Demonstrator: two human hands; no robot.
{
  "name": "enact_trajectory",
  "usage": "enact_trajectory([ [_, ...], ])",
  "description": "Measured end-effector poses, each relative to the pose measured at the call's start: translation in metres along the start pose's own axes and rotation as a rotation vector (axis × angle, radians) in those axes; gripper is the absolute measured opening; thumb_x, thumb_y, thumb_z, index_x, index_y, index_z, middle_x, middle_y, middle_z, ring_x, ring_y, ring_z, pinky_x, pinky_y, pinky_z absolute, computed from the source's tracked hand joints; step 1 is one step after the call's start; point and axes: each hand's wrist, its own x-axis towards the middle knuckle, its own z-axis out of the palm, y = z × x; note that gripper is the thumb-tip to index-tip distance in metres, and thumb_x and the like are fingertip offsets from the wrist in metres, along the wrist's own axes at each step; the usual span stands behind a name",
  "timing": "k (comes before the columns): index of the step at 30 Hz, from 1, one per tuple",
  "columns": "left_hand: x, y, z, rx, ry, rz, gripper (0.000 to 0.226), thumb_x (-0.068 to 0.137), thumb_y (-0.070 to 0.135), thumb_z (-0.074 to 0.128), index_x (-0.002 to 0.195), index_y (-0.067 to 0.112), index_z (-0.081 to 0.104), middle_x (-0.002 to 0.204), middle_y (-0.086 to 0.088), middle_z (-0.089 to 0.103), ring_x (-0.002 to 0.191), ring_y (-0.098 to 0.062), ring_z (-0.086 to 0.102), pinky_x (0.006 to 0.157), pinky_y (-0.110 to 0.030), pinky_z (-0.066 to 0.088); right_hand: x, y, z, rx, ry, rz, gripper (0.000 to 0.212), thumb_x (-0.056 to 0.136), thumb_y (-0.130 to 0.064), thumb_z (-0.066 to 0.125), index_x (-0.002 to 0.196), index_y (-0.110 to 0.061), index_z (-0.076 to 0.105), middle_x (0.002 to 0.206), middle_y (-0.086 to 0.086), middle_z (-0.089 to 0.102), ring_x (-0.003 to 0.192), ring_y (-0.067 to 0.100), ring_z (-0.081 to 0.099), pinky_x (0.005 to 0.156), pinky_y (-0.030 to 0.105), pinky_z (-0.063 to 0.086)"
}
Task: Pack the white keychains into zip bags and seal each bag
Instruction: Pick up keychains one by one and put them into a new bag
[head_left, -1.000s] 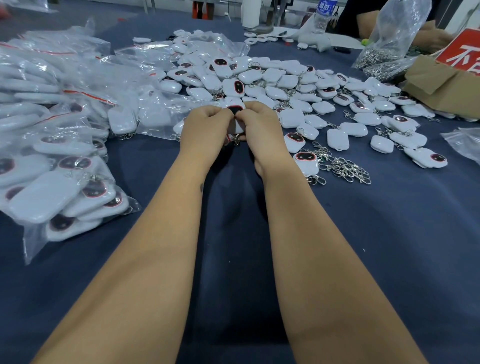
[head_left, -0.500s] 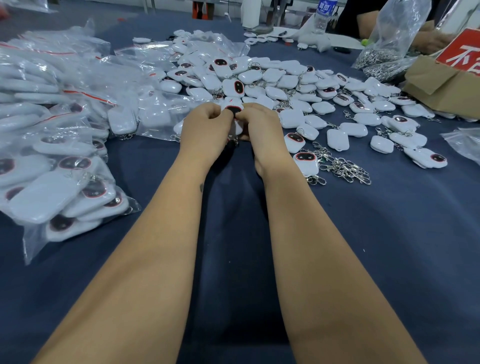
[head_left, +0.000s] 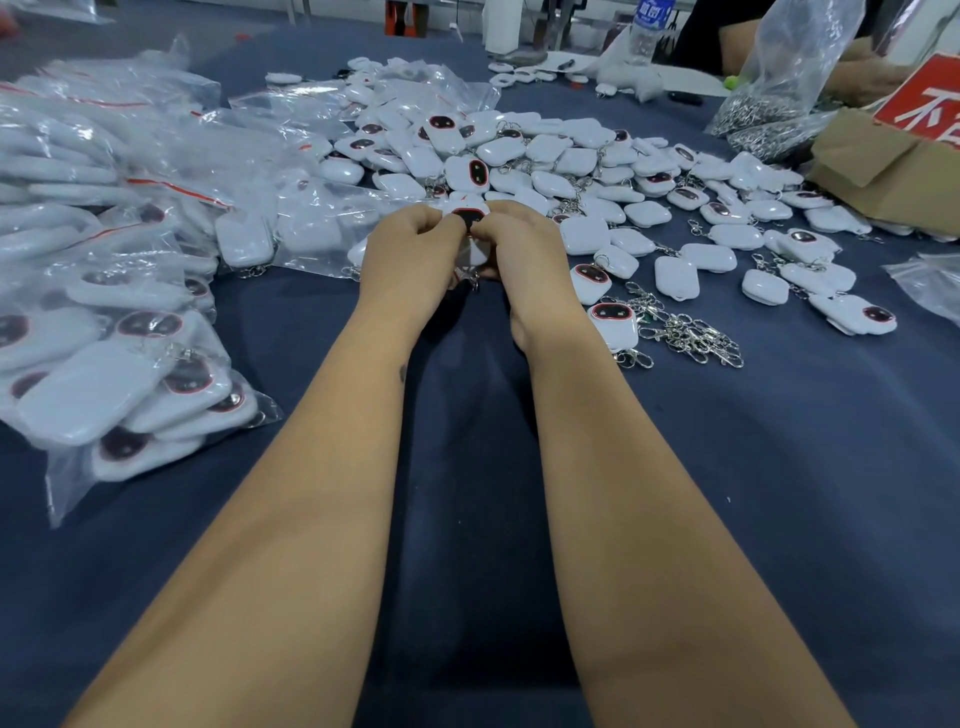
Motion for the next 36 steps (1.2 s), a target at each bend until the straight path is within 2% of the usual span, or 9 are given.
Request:
enact_trajectory([
  [5,0.0005,-0.0008,0.0003,0.041,0.035,0.04,0.021,0.088,0.021,0.058,0.067,0.023,0.054,0.059,0.009,0.055,0.06,-0.016,0.051,0.061,-0.029,0.043,0.0012,0.0006,0.0011,0.008,0.029,0.035,0.047,0.078,0.005,0.051,0.04,-0.022,0.049,0.051,-0.004,0.05,0.062,0.02,0.047,0.071,0.036,0.042],
  [7,0.0007,-0.0011,0.0009,0.064,0.037,0.056,0.02,0.089,0.022,0.058,0.07,0.022,0.056,0.063,0.008,0.057,0.063,-0.016,0.052,0.064,-0.03,0.044,0.0012,0.0003,0.0007,0.022,0.036,0.037,0.046,0.08,0.004,0.052,0.042,-0.022,0.054,0.051,-0.005,0.053,0.06,0.017,0.05,0.069,0.032,0.045],
  [11,0.0003,-0.0017,0.0008,0.038,0.016,0.054,0.024,0.092,0.025,0.058,0.068,0.023,0.057,0.056,0.011,0.055,0.053,-0.01,0.05,0.058,-0.025,0.042,-0.0021,-0.0029,0.0003,0.052,0.03,0.031,0.022,0.084,0.003,0.053,0.068,-0.011,0.061,0.057,-0.002,0.057,0.056,0.012,0.052,0.059,0.022,0.045],
  [16,-0.0019,0.0019,0.0004,-0.059,0.025,-0.011,0.018,0.089,0.023,0.055,0.071,0.02,0.059,0.054,0.009,0.055,0.045,-0.009,0.047,0.047,-0.019,0.038,-0.0054,-0.0051,0.0015,0.049,0.054,0.018,0.027,0.085,0.0,0.057,0.063,-0.017,0.057,0.06,-0.004,0.057,0.067,0.015,0.052,0.069,0.027,0.043],
  [19,-0.0016,0.0021,0.0001,-0.12,0.038,-0.027,0.015,0.089,0.017,0.052,0.083,0.013,0.065,0.062,0.0,0.056,0.045,-0.011,0.045,0.047,-0.019,0.036,-0.0064,-0.007,0.0007,0.04,0.142,-0.005,0.025,0.087,-0.006,0.062,0.066,-0.021,0.059,0.057,-0.013,0.055,0.064,0.009,0.049,0.063,0.021,0.041],
  [22,-0.0007,0.0006,0.0006,-0.089,0.039,-0.006,0.017,0.089,0.014,0.054,0.092,0.016,0.071,0.066,0.004,0.06,0.043,-0.006,0.046,0.045,-0.014,0.038,-0.006,-0.0069,-0.0019,0.093,0.192,0.005,0.024,0.087,-0.006,0.061,0.068,-0.02,0.058,0.064,-0.006,0.055,0.065,0.013,0.046,0.058,0.023,0.04],
  [26,-0.0005,-0.0005,0.0005,-0.08,0.032,0.001,0.015,0.083,0.016,0.054,0.078,0.016,0.068,0.056,0.004,0.055,0.044,-0.011,0.046,0.048,-0.019,0.037,-0.0059,-0.0073,-0.0021,0.082,0.145,0.01,0.034,0.084,-0.003,0.062,0.057,-0.023,0.056,0.053,-0.013,0.051,0.059,0.007,0.046,0.057,0.019,0.038],
  [29,0.0001,-0.0009,-0.0006,-0.092,0.031,-0.006,0.024,0.085,0.012,0.048,0.069,0.021,0.064,0.051,0.006,0.054,0.044,-0.011,0.047,0.047,-0.02,0.038,-0.0048,-0.0062,-0.0014,0.01,0.109,0.028,0.025,0.082,-0.004,0.064,0.063,-0.02,0.061,0.057,-0.01,0.055,0.064,0.008,0.05,0.065,0.021,0.041],
  [36,0.0032,-0.0033,-0.0006,-0.093,0.031,-0.037,0.016,0.082,0.006,0.044,0.075,0.01,0.058,0.044,0.003,0.05,0.041,-0.013,0.048,0.043,-0.019,0.036,-0.0052,-0.004,-0.0006,-0.127,0.064,-0.023,0.02,0.087,-0.009,0.065,0.07,-0.02,0.067,0.065,-0.007,0.061,0.067,0.009,0.053,0.063,0.018,0.042],
])
